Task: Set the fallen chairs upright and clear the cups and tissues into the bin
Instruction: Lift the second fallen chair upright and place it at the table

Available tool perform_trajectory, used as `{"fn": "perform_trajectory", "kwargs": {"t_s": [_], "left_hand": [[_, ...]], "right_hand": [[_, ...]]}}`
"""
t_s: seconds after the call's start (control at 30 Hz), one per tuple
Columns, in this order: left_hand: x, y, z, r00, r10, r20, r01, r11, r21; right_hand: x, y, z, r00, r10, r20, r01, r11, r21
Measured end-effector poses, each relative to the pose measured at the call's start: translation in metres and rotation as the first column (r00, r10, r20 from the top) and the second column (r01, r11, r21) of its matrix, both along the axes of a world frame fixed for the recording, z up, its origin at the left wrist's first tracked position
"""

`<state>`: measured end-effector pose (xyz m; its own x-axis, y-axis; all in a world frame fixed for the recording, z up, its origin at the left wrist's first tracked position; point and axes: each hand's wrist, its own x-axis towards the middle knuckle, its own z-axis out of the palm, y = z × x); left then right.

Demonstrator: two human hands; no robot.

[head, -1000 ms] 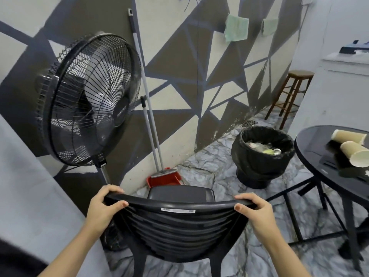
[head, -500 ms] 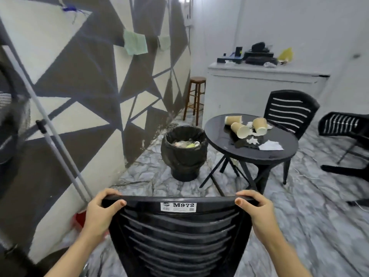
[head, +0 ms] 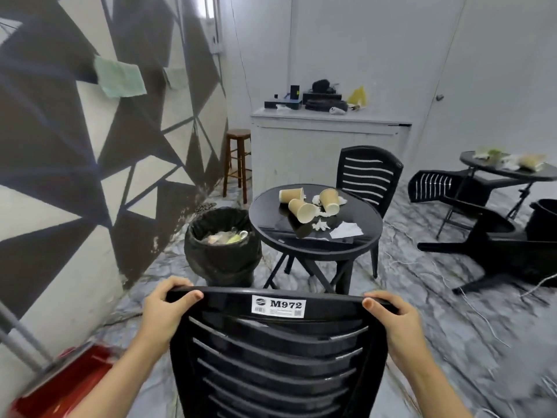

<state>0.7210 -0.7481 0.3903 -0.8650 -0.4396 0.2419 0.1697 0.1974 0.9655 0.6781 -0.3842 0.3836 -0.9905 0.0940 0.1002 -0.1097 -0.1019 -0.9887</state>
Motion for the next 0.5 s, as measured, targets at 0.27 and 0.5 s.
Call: {"fn": "perform_trajectory", "kwargs": {"t_s": [0.27, 0.5], "left_hand": [[-0.090, 0.028, 0.000, 0.999, -0.035, -0.018, 0.035, 0.999, 0.001], [-0.178, 0.025, -0.009, 0.985, -0.168, 0.029, 0.169, 0.985, -0.024]], "right_hand": [[-0.075, 0.028, 0.005, 0.998, -0.064, 0.001, 0.064, 0.998, -0.022], [-0.128, 0.033, 0.012, 0.995, -0.104, 0.003, 0.104, 0.995, 0.013]]}}
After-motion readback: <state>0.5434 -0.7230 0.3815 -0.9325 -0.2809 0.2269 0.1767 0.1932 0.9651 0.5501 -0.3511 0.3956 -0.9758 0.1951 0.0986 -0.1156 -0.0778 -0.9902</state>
